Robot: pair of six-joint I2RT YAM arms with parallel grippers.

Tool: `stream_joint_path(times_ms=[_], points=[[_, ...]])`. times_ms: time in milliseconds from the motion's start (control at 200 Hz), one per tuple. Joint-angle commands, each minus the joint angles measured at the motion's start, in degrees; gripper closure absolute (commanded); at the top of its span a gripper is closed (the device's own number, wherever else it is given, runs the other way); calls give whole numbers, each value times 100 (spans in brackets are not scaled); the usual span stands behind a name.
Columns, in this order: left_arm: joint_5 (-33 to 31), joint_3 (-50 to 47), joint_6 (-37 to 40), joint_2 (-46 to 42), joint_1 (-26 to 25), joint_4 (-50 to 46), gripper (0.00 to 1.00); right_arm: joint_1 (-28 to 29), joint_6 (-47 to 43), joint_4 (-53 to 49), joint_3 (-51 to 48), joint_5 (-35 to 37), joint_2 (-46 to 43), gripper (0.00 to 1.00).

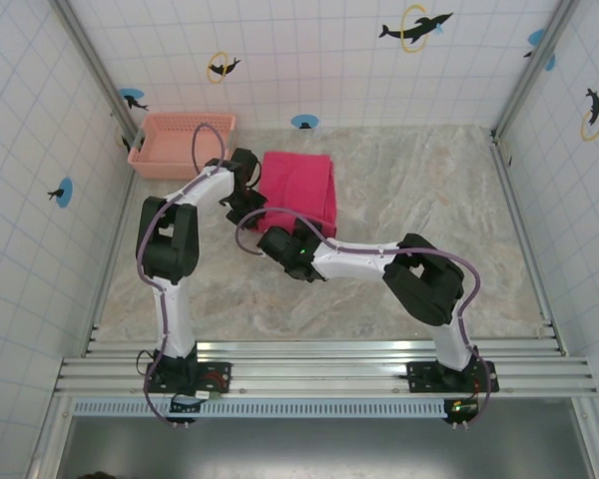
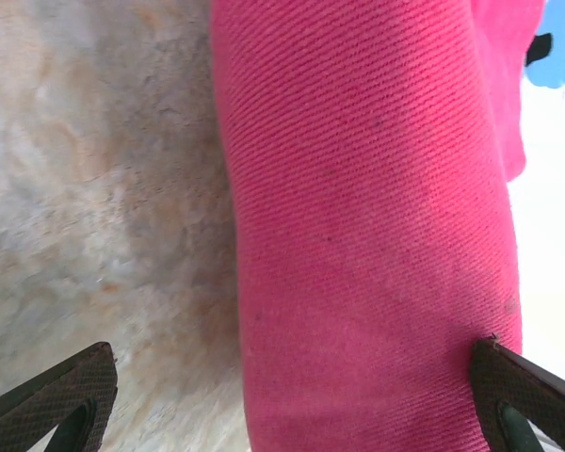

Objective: Roll up the long pants

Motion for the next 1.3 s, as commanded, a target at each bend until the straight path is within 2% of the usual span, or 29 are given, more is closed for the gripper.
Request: stream_joint_path(times_ms=[0,245,610,686,826,996,1066,1096,1116,1141,1161,1296], points=[[77,-505,446,674,6,-1656,100,-51,-185,727,-155,701,216,1],[44,-617,641,521,114,-1712,100,-60,-292,1568,-438,1241,677,1],[-16,-655,896,492,224,-1766,100,-103,-138,1672,-764,1381,736,2],[-13,-688,906,488,230,-1735,100,-109,-58,1545,-752,1320,737,10],[13,-771,913,494,246,-1665,100,-87,89,1324,-754,1288,703,35],[4,-790,957,511,270,-1629,100,82,193,1233,-1039,1301,476,37],[10,-794,950,503,273,-1597,100,148,271,1125,-1115,1255,443,45],[8,-785,949,503,273,-1596,100,164,298,1066,-1124,1224,452,50],[6,-777,948,495,277,-1599,100,170,318,1018,-1124,1177,448,58],[-2,-766,954,494,275,-1603,100,176,338,968,-1116,1124,458,86],[-13,-756,958,494,278,-1603,100,185,354,946,-1110,1122,465,99],[-172,-744,1000,379,275,-1586,100,162,399,528,-981,613,418,100]])
